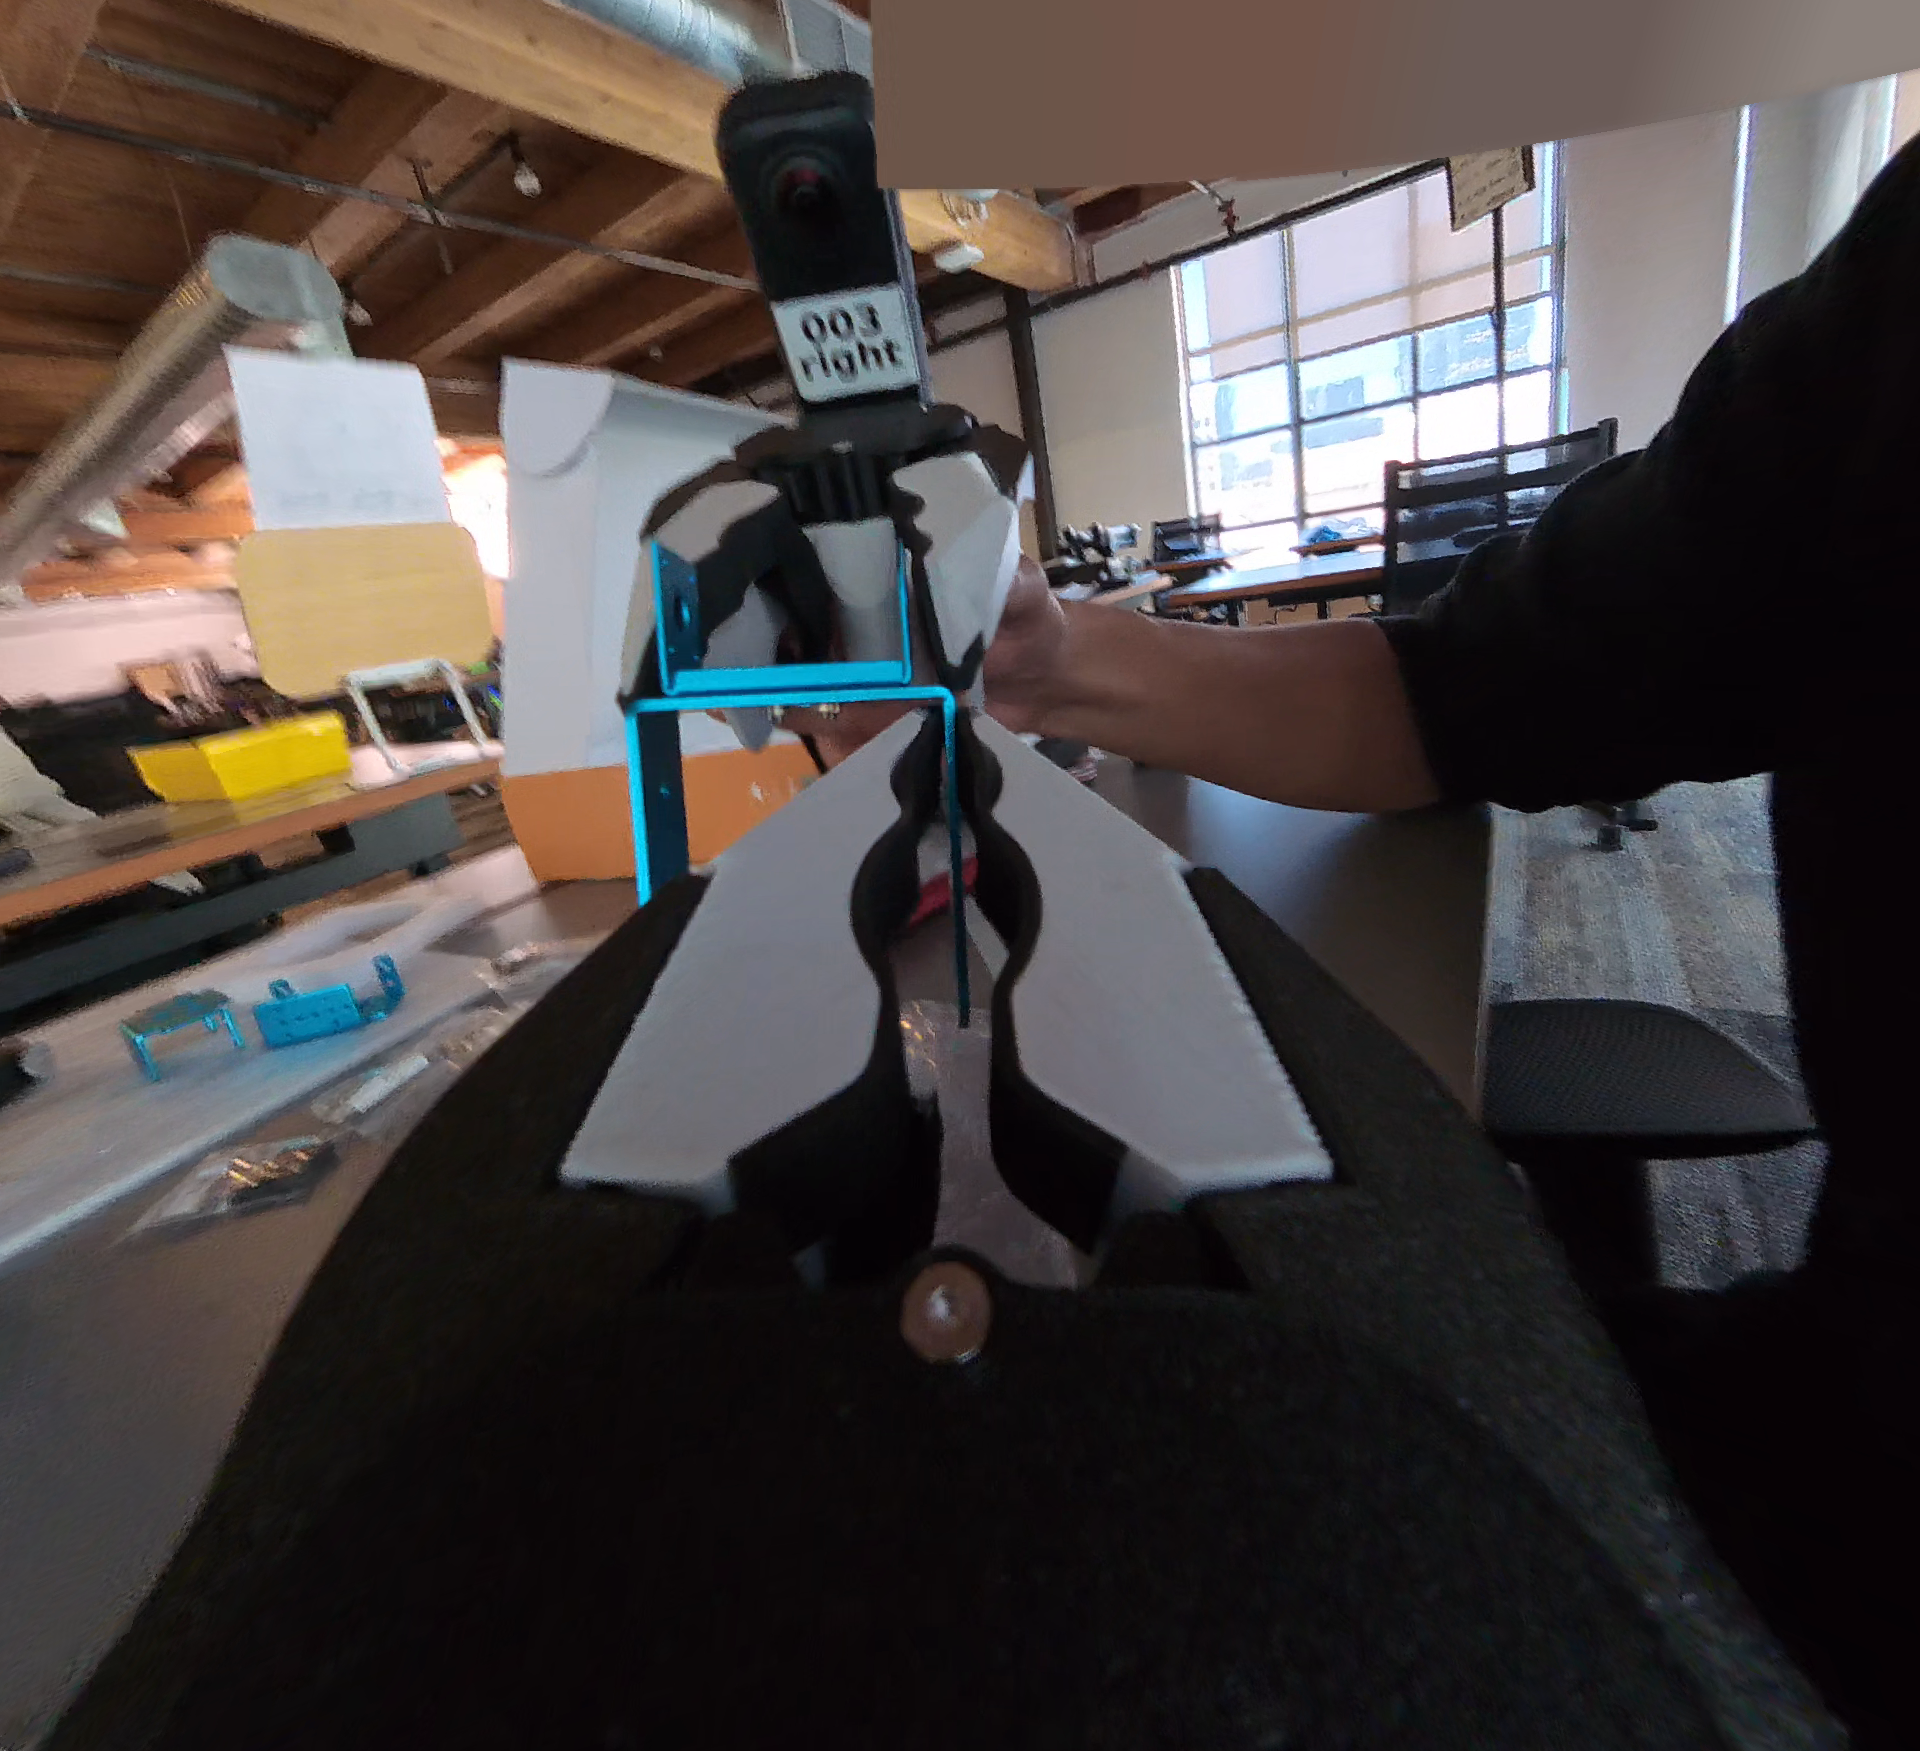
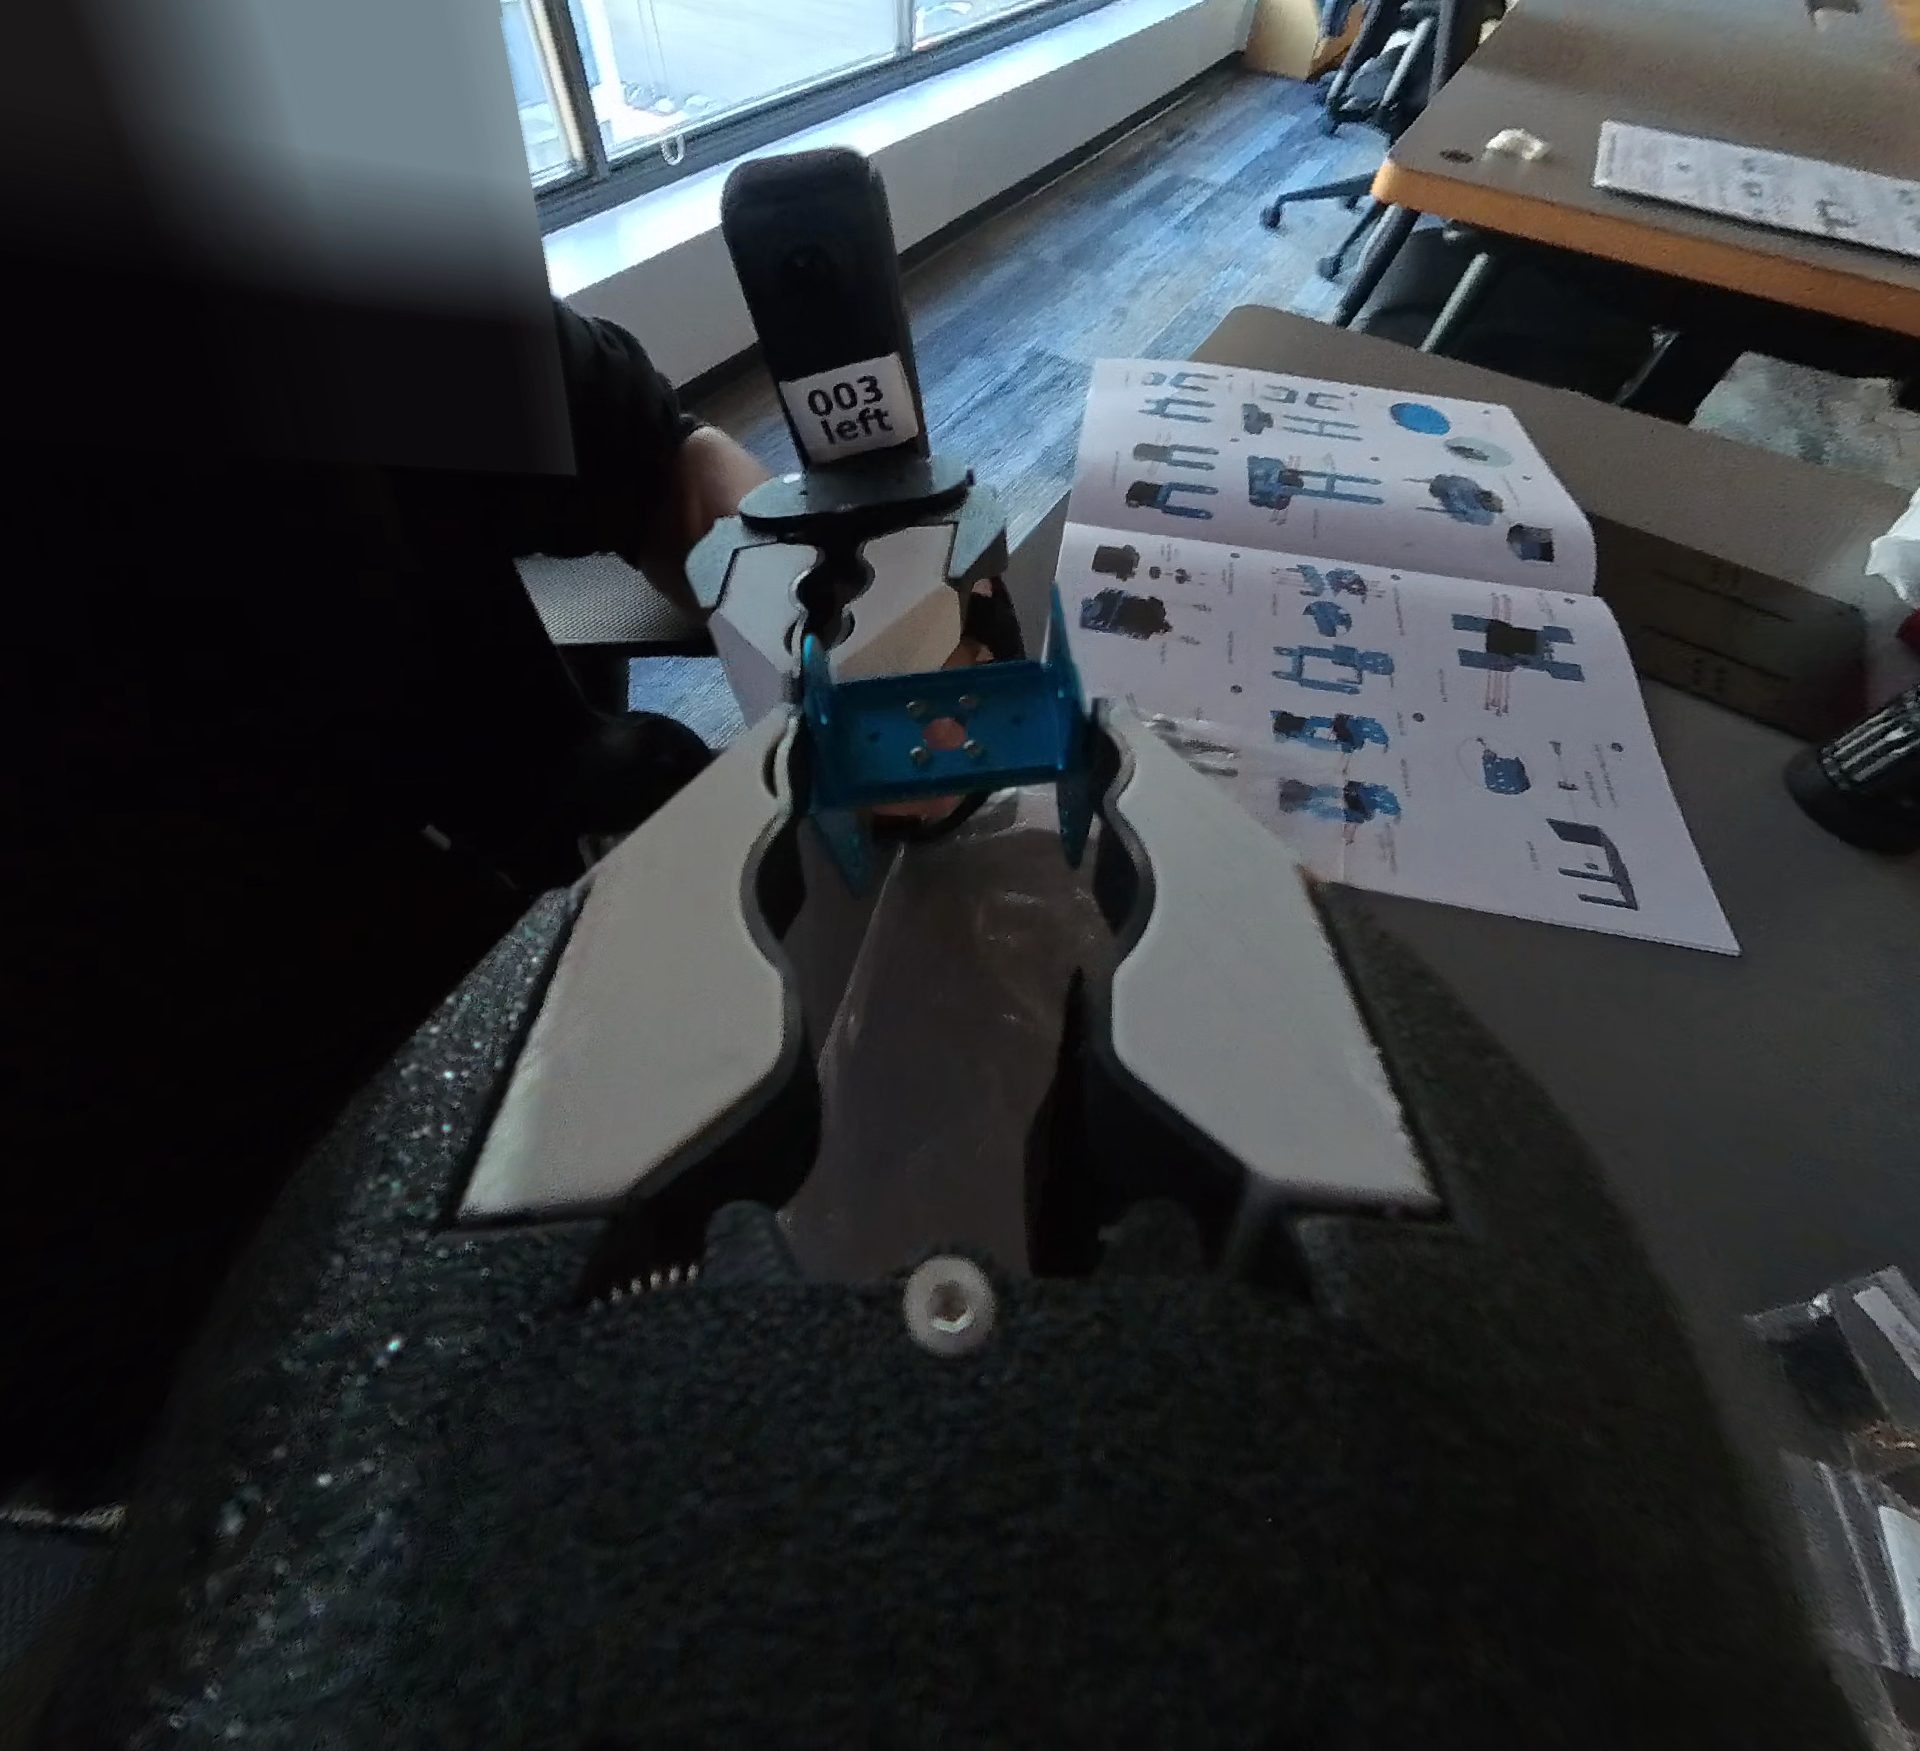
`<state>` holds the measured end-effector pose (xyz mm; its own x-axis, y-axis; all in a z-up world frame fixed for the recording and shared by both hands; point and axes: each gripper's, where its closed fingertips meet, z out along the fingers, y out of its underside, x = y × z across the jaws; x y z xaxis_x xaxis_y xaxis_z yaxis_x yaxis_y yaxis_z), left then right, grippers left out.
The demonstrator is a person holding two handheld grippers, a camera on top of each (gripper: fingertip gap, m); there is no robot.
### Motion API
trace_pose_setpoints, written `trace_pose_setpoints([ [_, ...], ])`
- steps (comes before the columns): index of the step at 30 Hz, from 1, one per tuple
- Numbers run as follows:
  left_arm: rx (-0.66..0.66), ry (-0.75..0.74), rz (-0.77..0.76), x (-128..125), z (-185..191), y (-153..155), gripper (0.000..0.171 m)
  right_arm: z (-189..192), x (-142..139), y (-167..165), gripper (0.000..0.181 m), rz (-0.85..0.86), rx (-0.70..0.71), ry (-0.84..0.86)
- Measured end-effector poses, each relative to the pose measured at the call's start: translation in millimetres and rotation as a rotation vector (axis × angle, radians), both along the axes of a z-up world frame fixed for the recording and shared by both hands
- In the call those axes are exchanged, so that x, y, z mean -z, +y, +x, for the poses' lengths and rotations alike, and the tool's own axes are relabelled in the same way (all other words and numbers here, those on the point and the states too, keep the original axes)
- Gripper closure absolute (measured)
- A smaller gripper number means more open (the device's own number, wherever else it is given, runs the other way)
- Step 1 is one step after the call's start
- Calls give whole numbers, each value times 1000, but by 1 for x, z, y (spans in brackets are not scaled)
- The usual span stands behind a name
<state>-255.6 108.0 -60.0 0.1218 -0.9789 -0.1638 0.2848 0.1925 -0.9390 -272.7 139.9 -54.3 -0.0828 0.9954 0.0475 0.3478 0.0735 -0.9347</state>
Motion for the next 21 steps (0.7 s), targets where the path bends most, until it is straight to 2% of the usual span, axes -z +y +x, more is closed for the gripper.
trace_pose_setpoints([
  [5, 20, 12, -46, 1, 1, 2, 169, -1, 1, 3, 135, -55, -85, -27],
  [10, 58, 18, -83, 2, -3, 4, 170, -5, -1, 2, 135, 29, -99, -17],
  [13, 132, 2, -114, -1, -6, -2, 169, -9, -5, -4, 136, 26, -129, 15],
  [21, 89, 11, -114, 0, -5, 1, 168, -5, -6, -2, 135, 21, -113, 1],
])
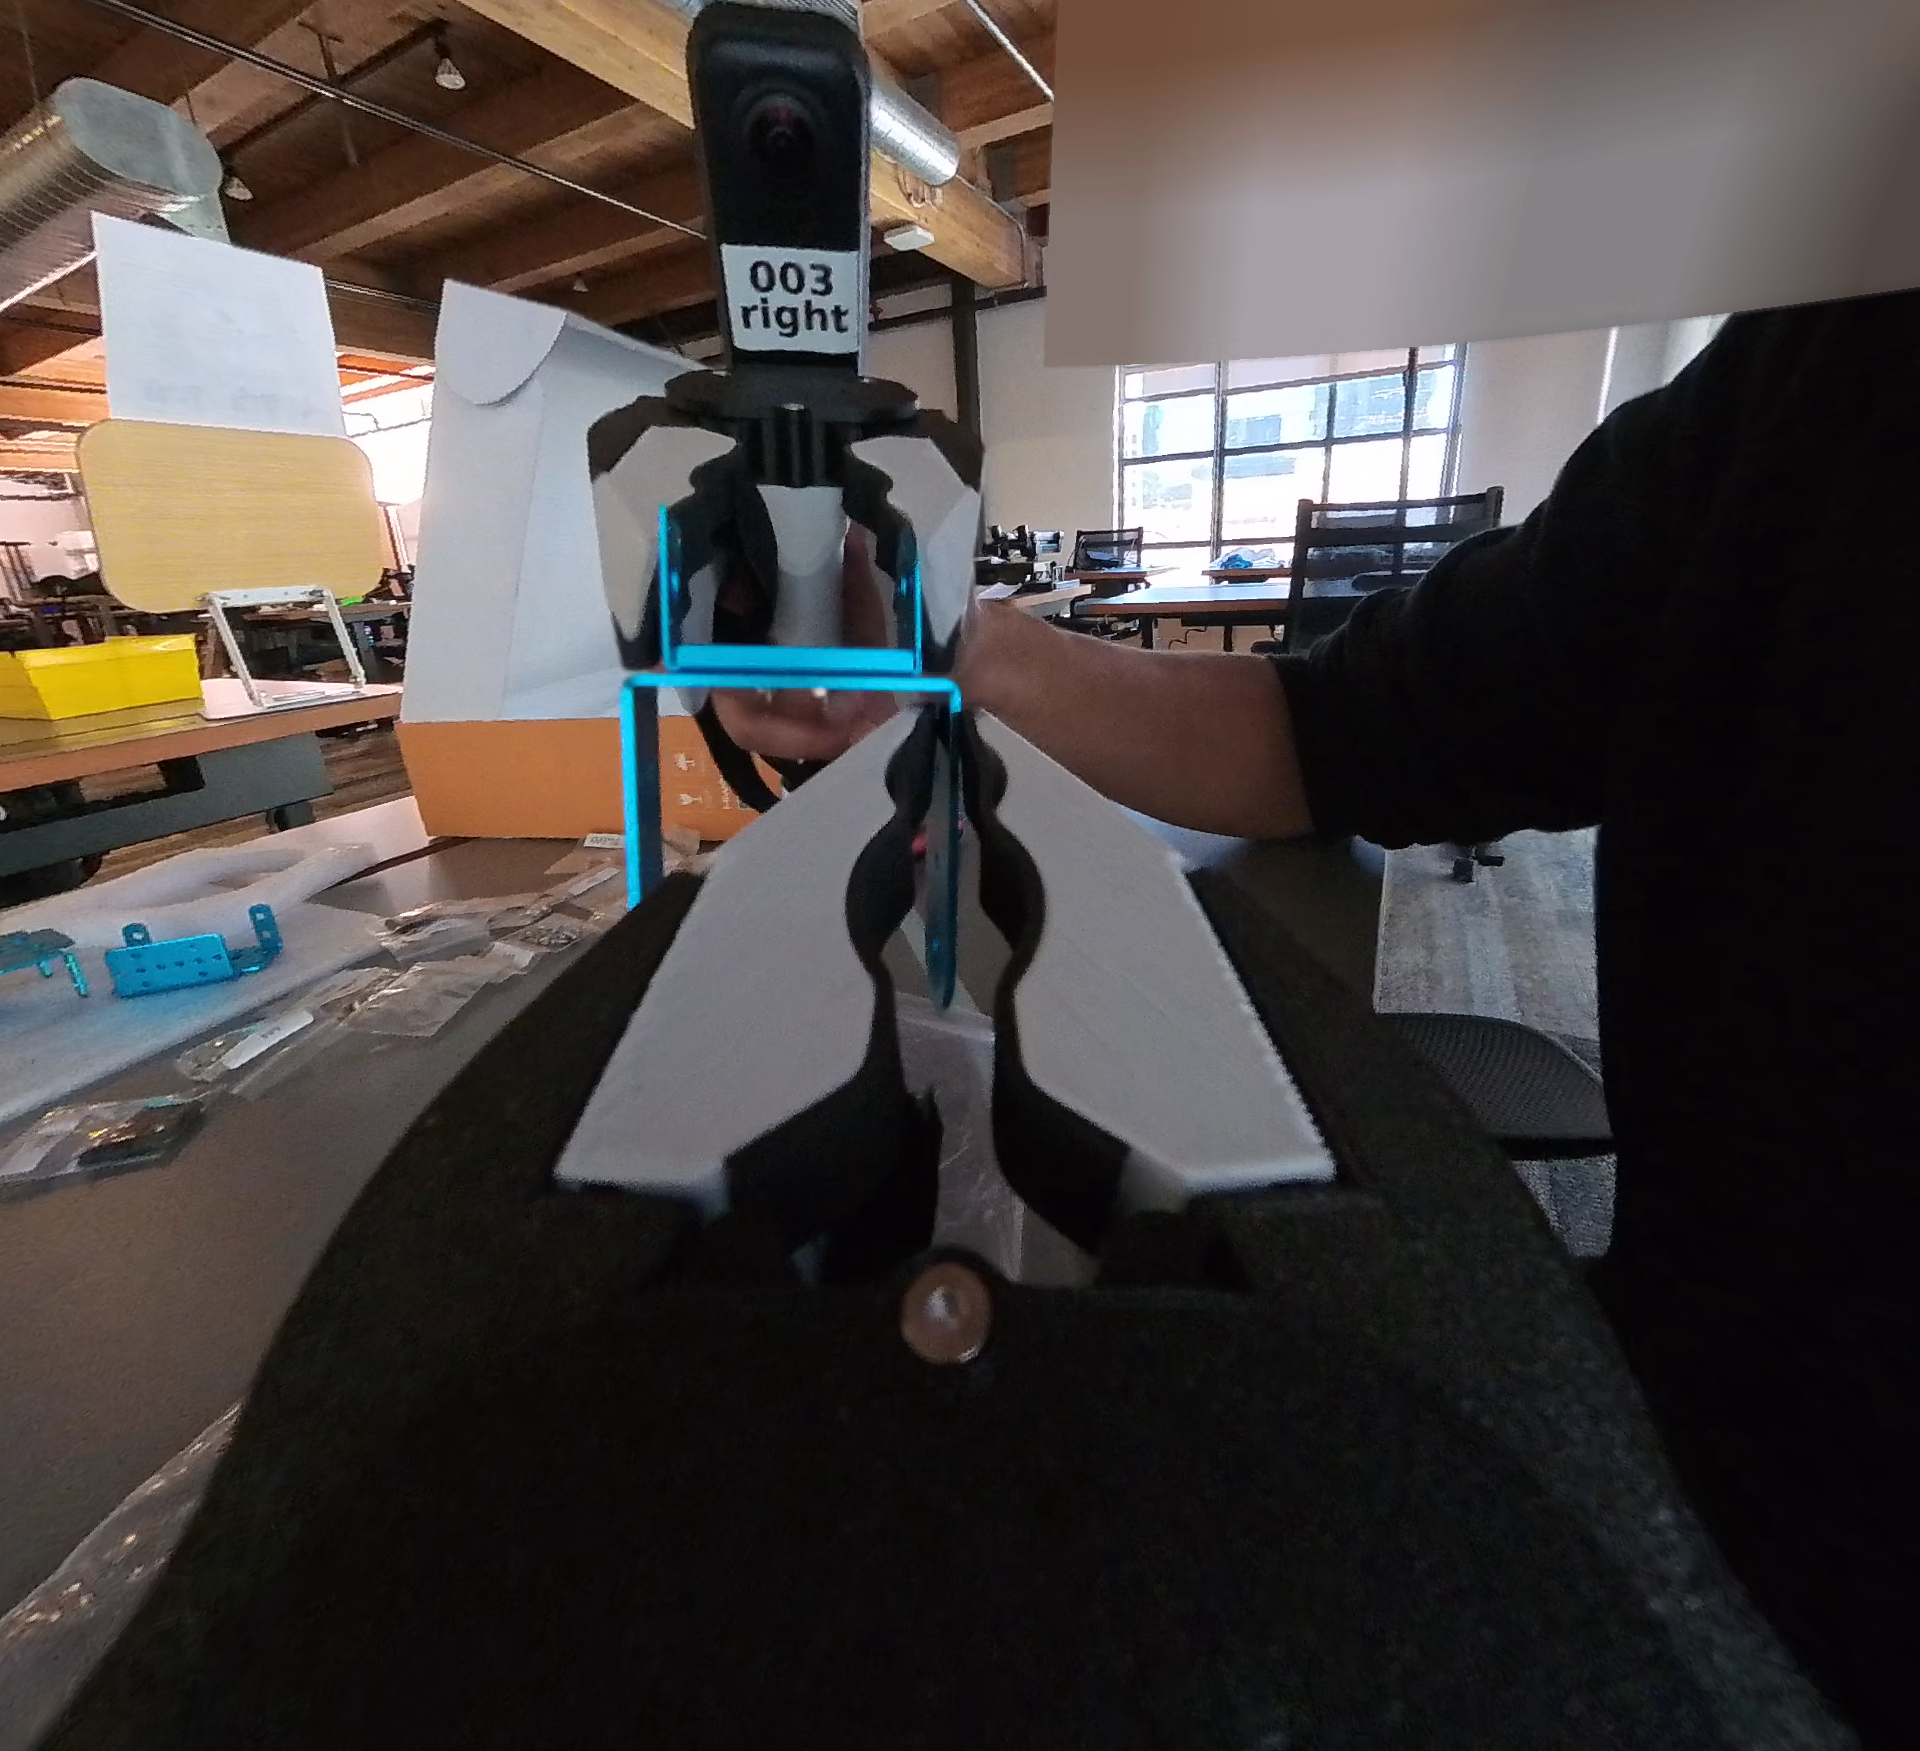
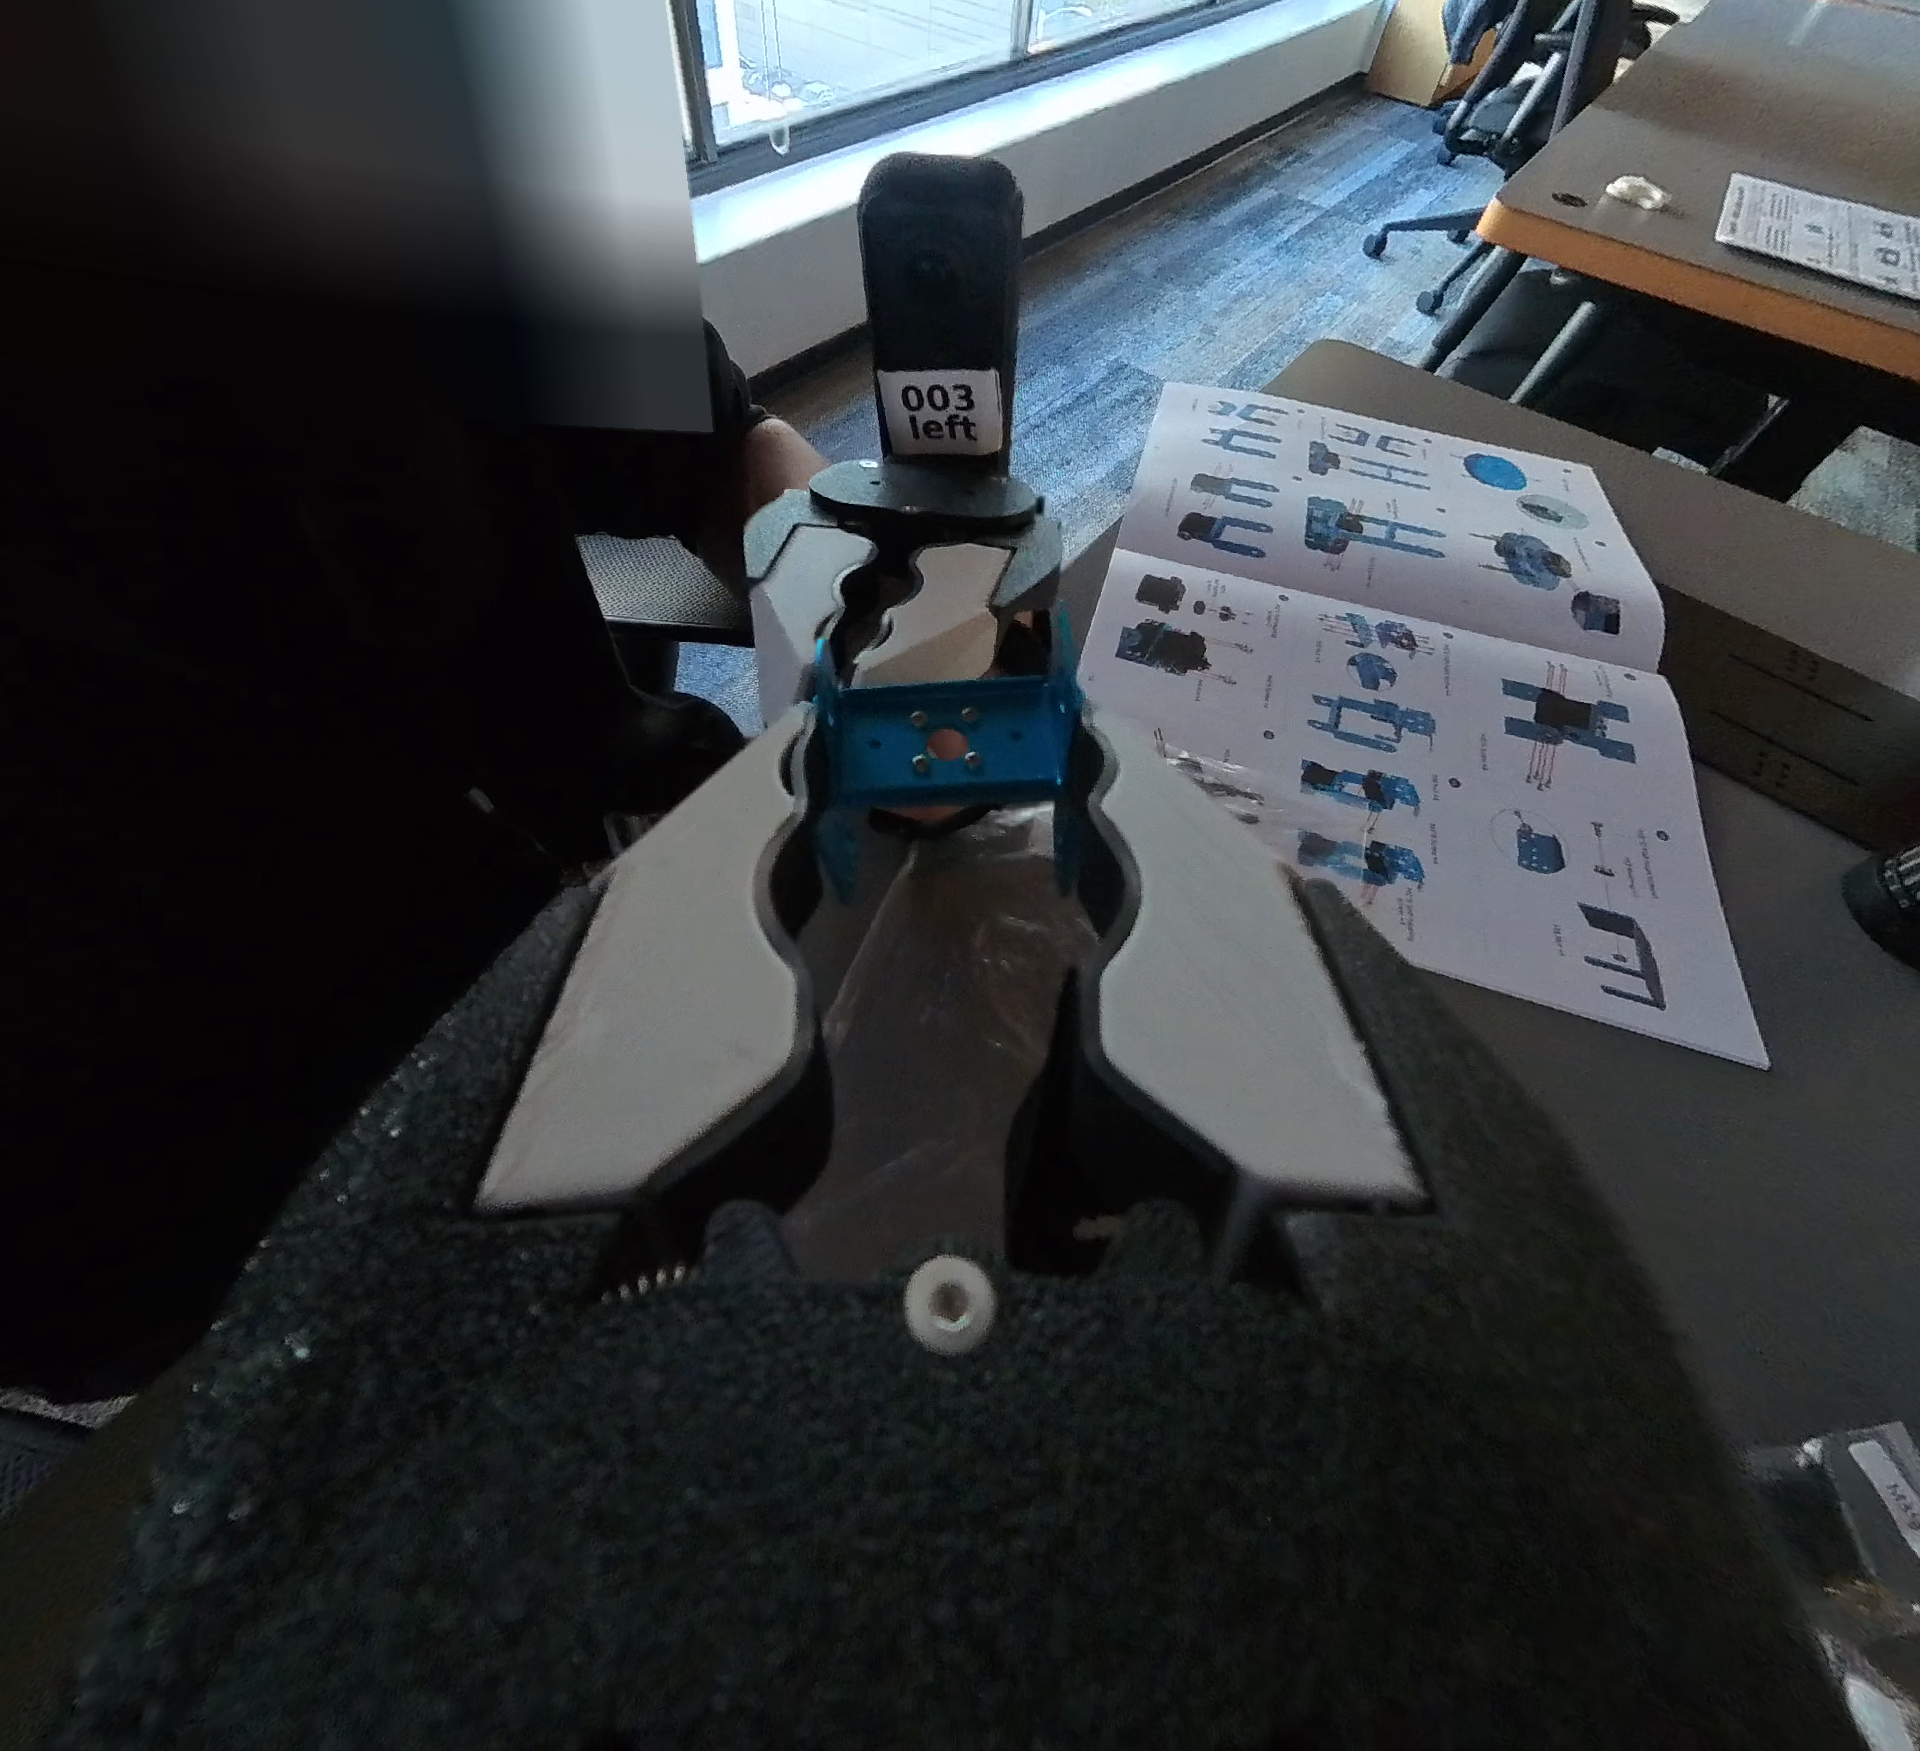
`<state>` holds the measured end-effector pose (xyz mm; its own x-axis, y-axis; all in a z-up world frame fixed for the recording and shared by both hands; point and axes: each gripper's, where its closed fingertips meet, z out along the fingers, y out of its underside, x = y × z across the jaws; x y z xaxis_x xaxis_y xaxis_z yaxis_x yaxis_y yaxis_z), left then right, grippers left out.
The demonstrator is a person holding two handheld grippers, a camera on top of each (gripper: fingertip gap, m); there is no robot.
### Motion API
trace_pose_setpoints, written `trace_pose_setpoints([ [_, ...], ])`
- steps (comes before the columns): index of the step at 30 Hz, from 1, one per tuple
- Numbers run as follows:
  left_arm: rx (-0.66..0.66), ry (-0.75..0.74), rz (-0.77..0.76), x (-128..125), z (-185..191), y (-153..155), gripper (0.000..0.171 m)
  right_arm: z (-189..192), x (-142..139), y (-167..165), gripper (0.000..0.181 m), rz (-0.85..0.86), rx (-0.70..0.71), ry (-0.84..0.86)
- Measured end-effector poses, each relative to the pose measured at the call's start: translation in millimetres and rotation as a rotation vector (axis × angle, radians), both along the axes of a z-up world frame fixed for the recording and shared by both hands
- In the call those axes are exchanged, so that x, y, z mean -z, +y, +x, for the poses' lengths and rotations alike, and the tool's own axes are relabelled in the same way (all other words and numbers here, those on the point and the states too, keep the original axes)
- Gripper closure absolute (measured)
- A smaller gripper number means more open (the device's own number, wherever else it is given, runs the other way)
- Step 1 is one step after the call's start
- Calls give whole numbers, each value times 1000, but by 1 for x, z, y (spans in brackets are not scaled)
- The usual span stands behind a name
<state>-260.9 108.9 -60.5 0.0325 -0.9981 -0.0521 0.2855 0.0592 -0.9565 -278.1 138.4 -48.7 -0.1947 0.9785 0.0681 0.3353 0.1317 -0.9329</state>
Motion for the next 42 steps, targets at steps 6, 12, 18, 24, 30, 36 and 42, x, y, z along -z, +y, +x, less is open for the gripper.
trace_pose_setpoints([
  [6, -4, -43, -16, -17, -31, 1, 146, 16, -13, -13, 135, -47, -111, 30],
  [12, 283, 158, -237, -13, -26, 18, 108, 10, -6, -40, 135, 45, -273, -2],
  [18, 564, 325, -182, 11, -12, -8, 126, 9, 4, -51, 135, 61, -358, -78],
  [24, 634, 366, -188, 19, -7, -10, 146, 13, 11, -55, 135, 18, -392, -148],
  [30, 497, 371, -208, 27, -4, 12, 148, 23, 22, -24, 135, 104, -237, -235],
  [36, 292, 374, -242, 37, -6, 43, 149, 30, 40, 10, 137, 70, -96, -286],
  [42, 70, 325, -300, 39, -16, 83, 150, 29, 52, 58, 134, -6, 114, -285],
])
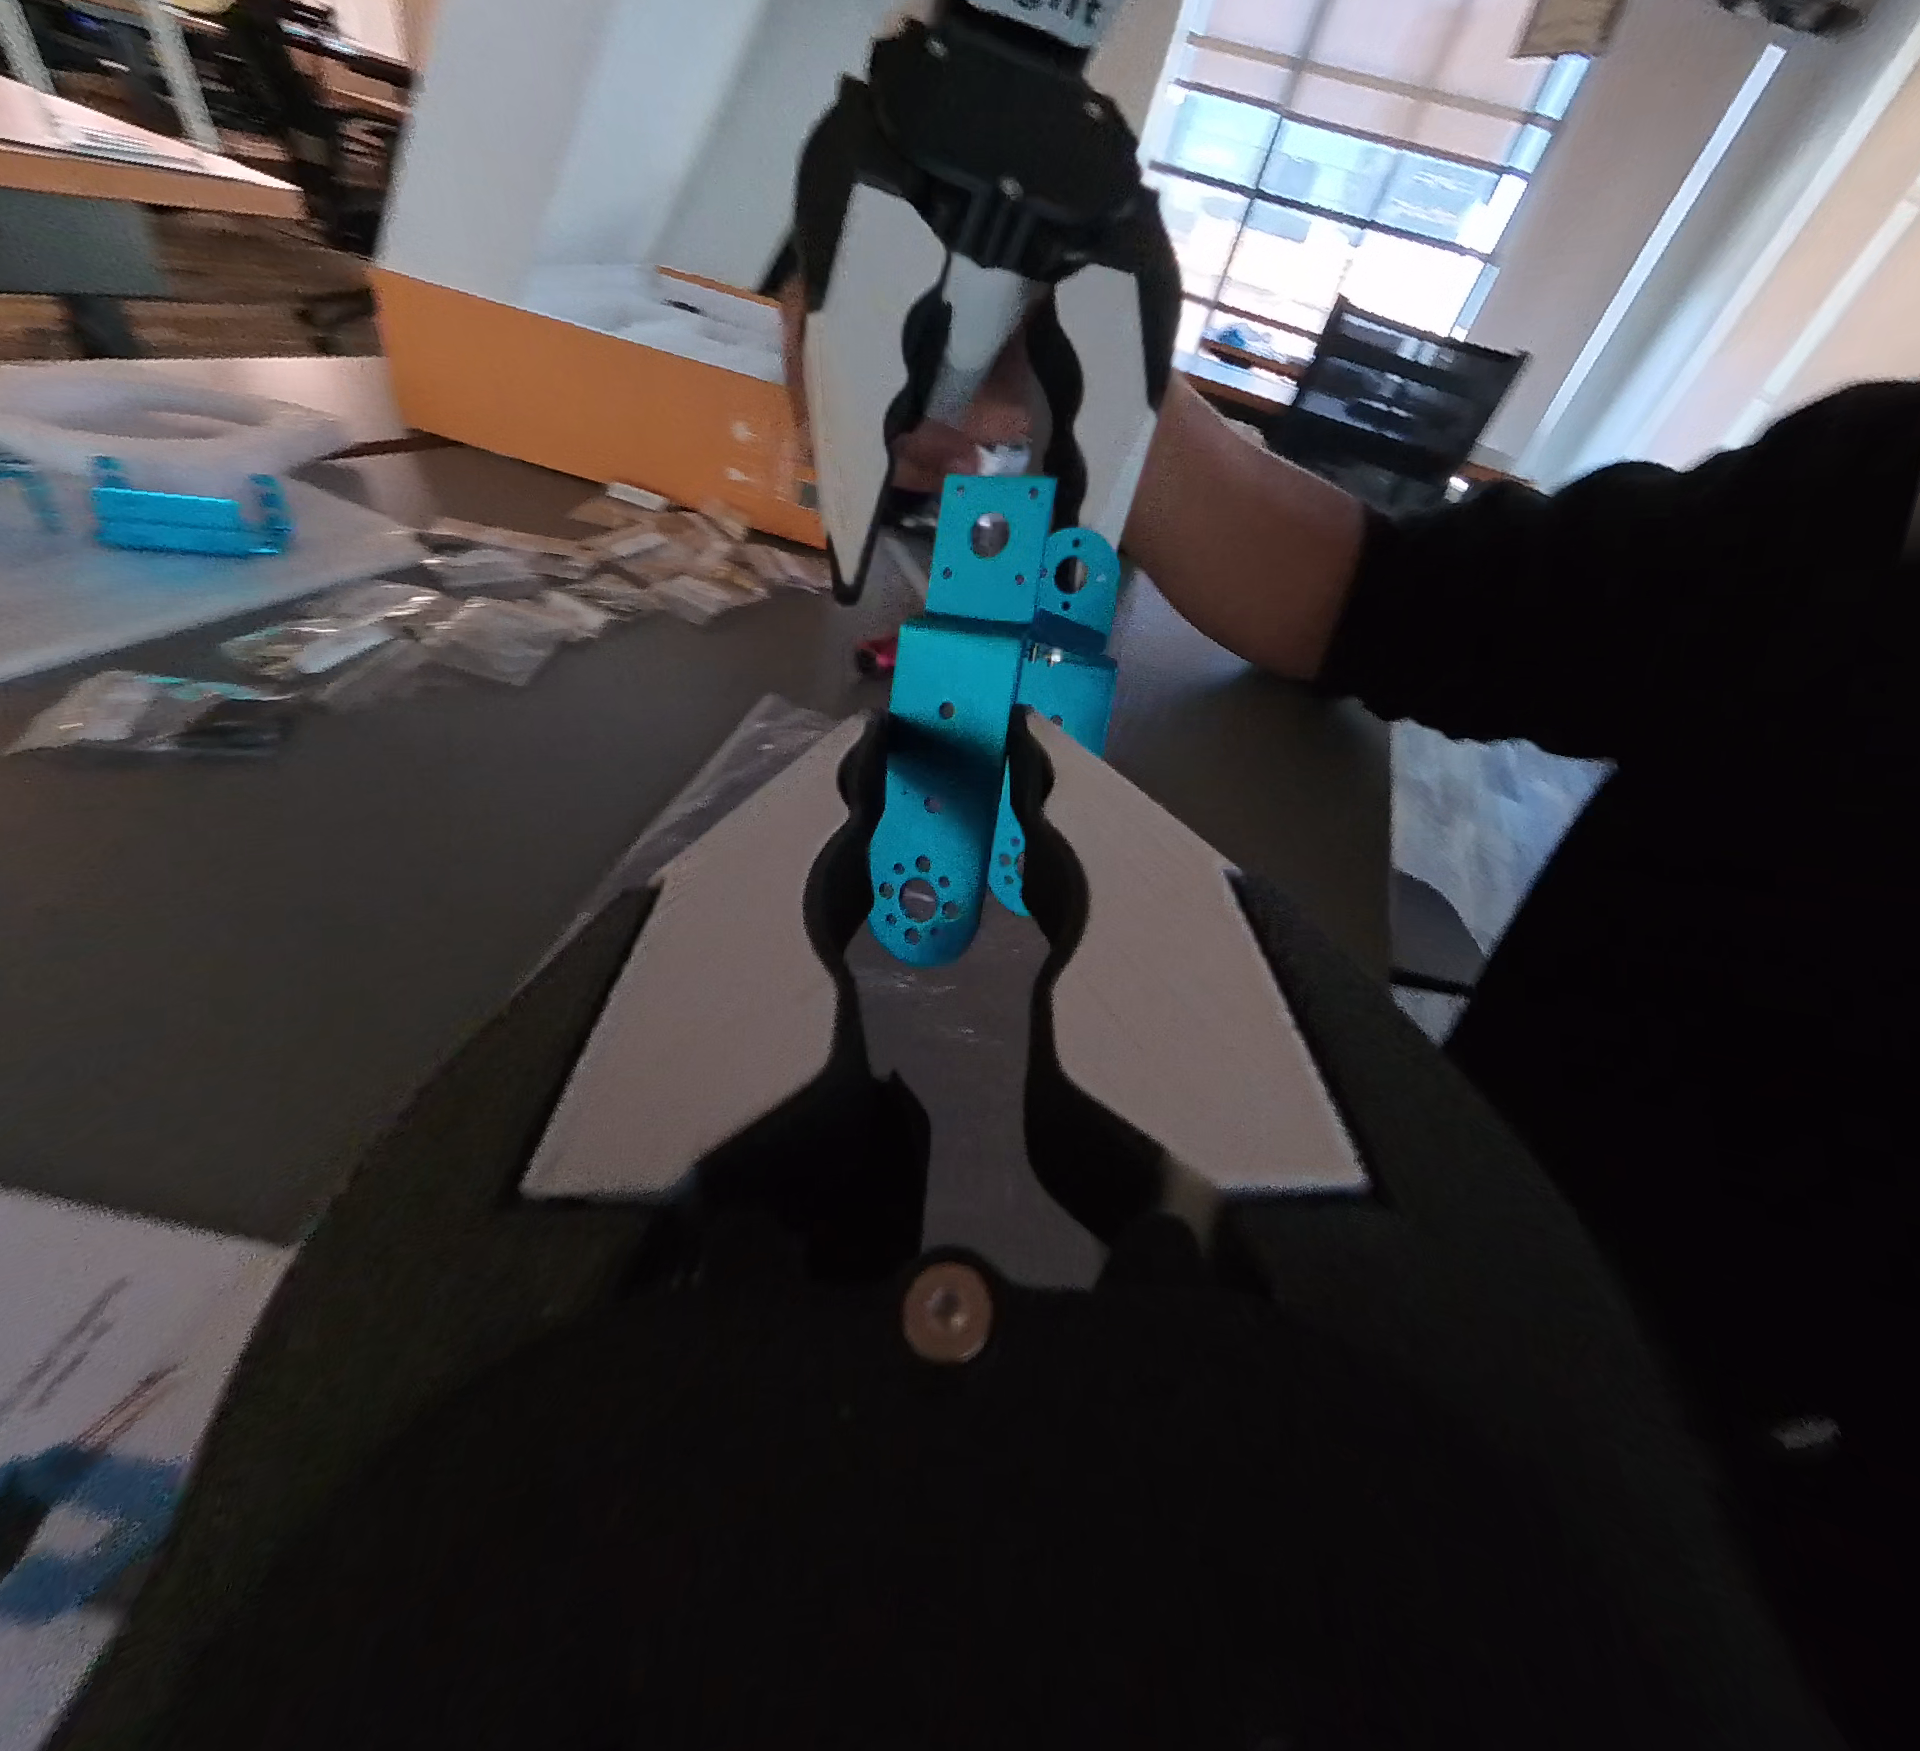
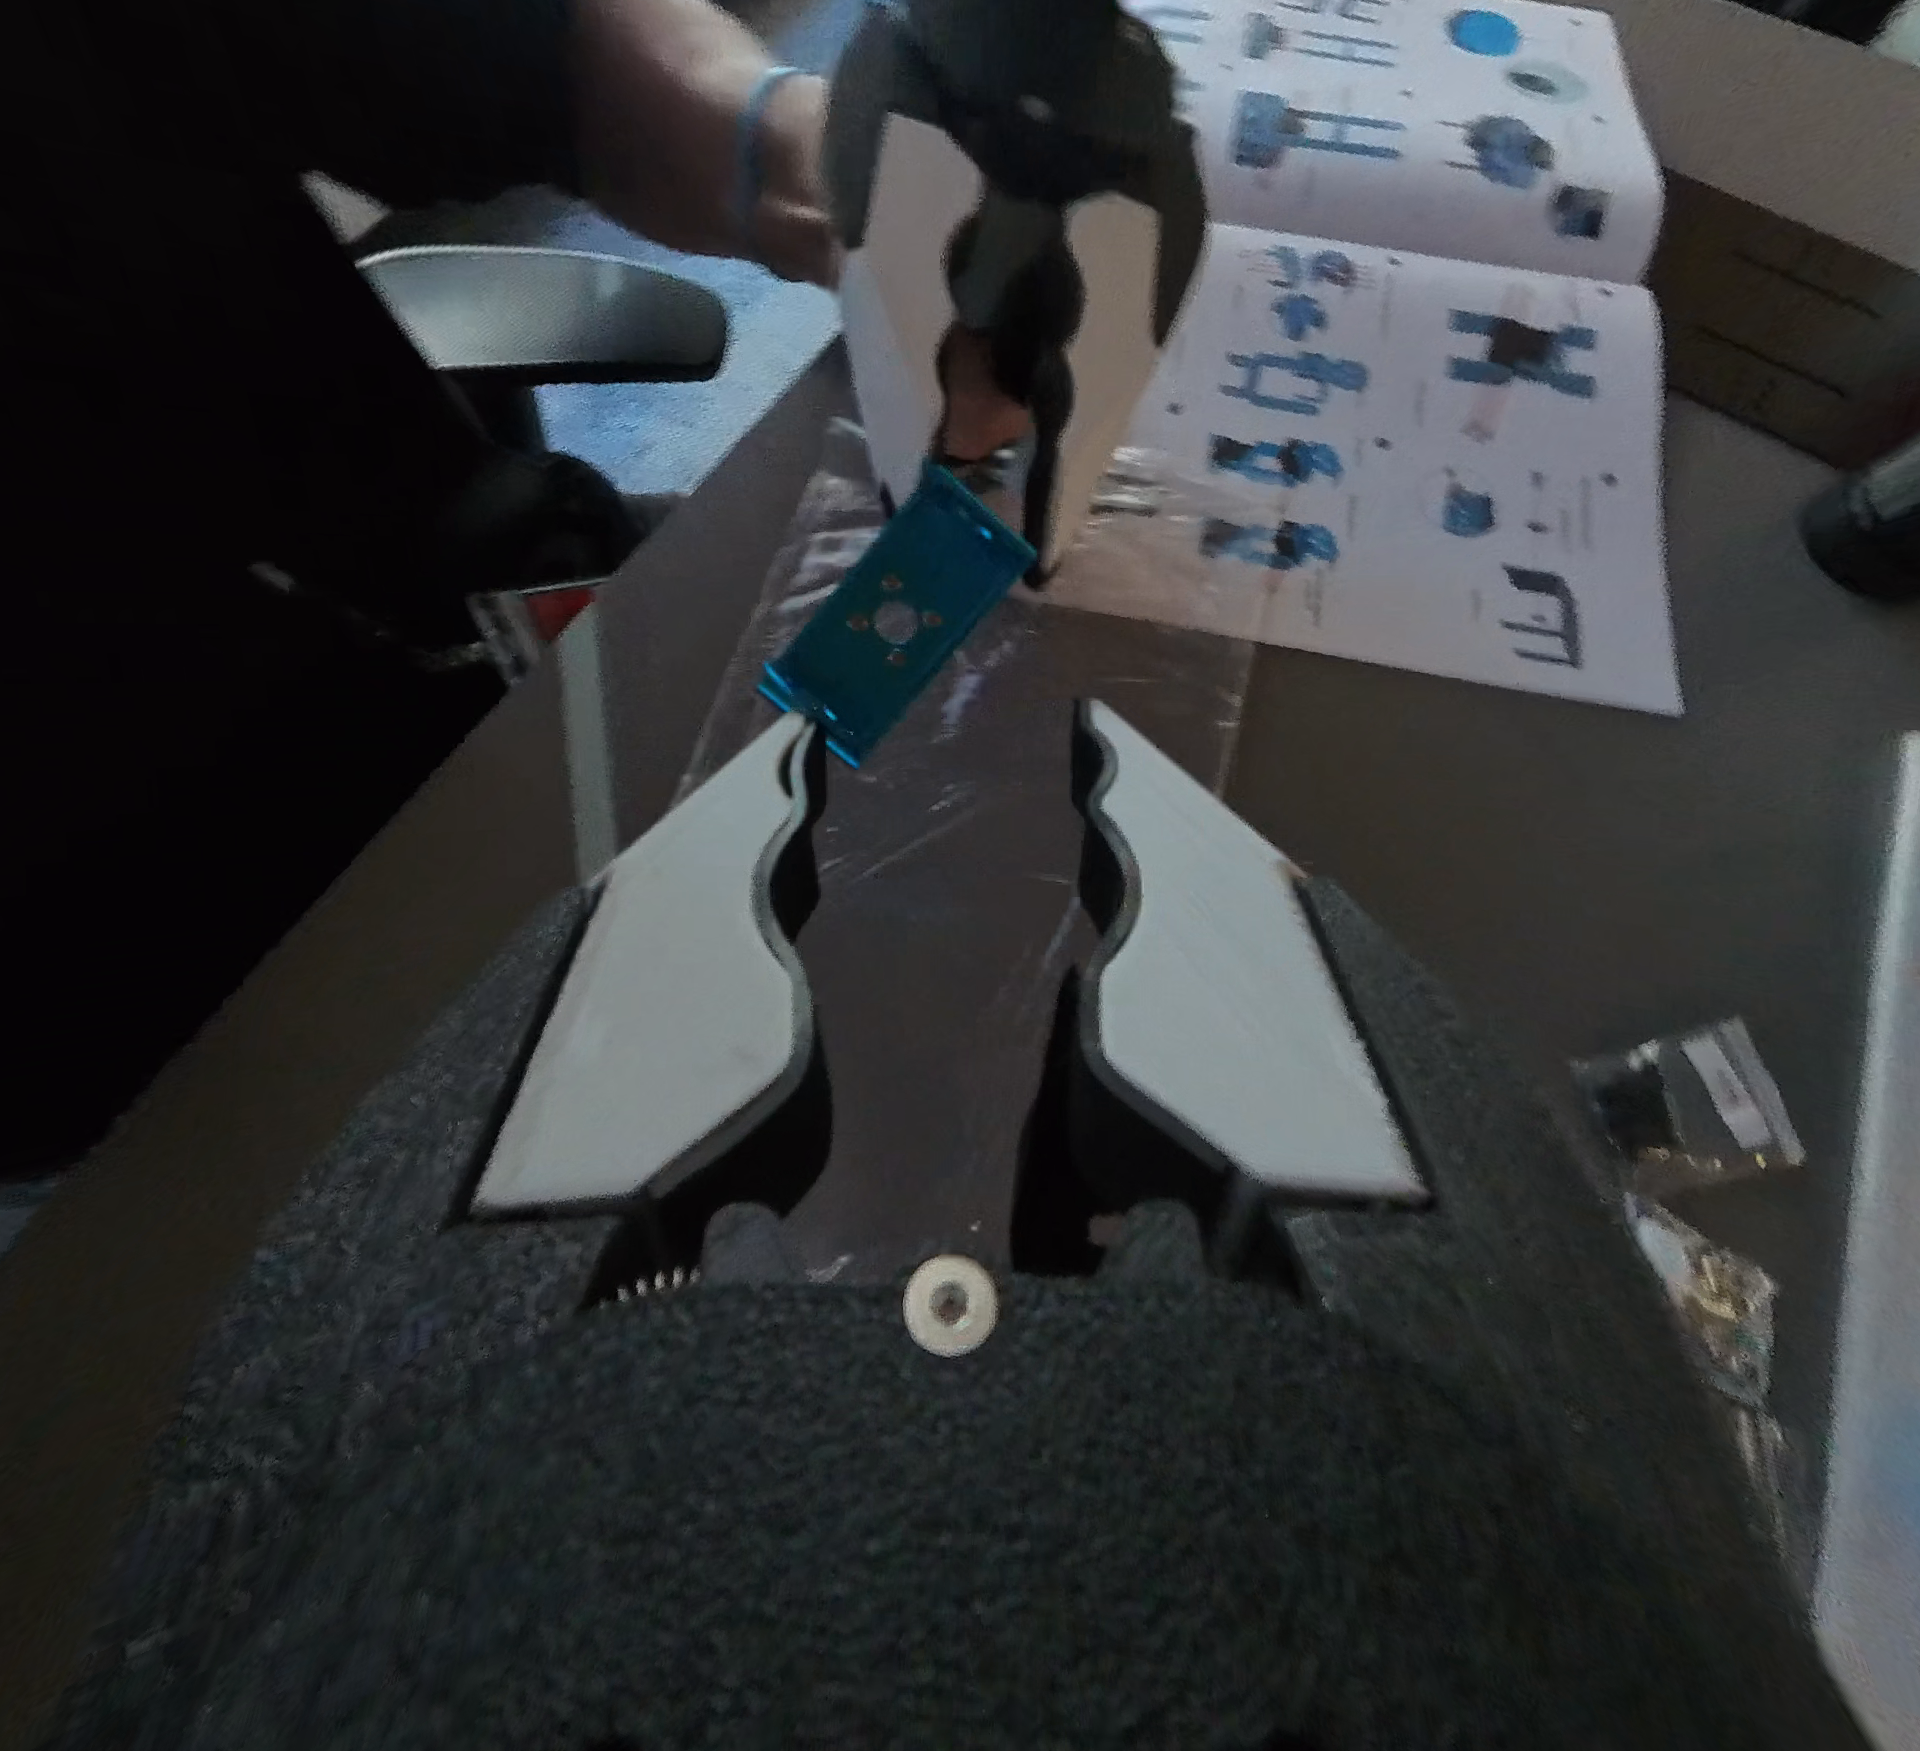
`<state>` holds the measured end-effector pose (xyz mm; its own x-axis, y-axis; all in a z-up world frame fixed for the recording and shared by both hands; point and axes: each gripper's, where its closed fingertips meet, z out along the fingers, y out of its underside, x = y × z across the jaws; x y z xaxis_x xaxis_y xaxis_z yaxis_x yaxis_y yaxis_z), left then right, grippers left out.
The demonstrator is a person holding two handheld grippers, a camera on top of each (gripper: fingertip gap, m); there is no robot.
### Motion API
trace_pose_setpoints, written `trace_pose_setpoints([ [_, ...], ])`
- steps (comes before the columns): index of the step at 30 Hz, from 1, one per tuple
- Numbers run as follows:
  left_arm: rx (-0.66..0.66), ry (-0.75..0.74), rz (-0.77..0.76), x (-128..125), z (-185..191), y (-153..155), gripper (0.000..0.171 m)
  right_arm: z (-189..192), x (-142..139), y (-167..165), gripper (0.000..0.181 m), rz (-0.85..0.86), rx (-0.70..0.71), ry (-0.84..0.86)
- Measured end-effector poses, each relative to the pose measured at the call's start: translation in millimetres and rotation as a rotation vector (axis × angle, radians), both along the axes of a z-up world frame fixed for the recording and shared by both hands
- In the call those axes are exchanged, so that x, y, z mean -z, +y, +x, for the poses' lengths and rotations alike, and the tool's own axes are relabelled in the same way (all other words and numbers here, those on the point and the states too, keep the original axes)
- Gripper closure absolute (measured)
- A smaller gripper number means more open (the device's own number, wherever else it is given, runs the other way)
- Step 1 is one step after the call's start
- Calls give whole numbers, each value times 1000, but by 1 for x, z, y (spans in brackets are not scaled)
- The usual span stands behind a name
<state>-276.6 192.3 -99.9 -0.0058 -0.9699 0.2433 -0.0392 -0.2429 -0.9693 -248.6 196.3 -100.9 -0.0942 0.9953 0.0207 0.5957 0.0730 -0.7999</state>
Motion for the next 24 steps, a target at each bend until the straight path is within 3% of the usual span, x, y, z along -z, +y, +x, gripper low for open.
trace_pose_setpoints([
  [6, -182, -31, -64, -1, -13, 35, 152, -11, -1, 12, 123, -144, 69, 92],
  [8, -216, -24, -66, 1, -15, 42, 168, -17, 7, 15, 116, -201, 104, 95],
  [12, -282, -22, -29, 2, -16, 49, 171, -33, 23, 14, 112, -373, 172, 107],
  [18, -459, 52, 146, 0, -17, 57, 171, -34, 19, 13, 115, -354, 254, 138],
  [19, -499, 56, 165, 0, -19, 60, 171, -33, 15, 11, 109, -365, 276, 152],
  [20, -543, 55, 180, 0, -21, 63, 171, -35, 9, 10, 104, -375, 309, 188],
  [24, -681, 23, 246, -8, -30, 68, 171, -37, -4, 17, 113, -349, 520, 328],
])
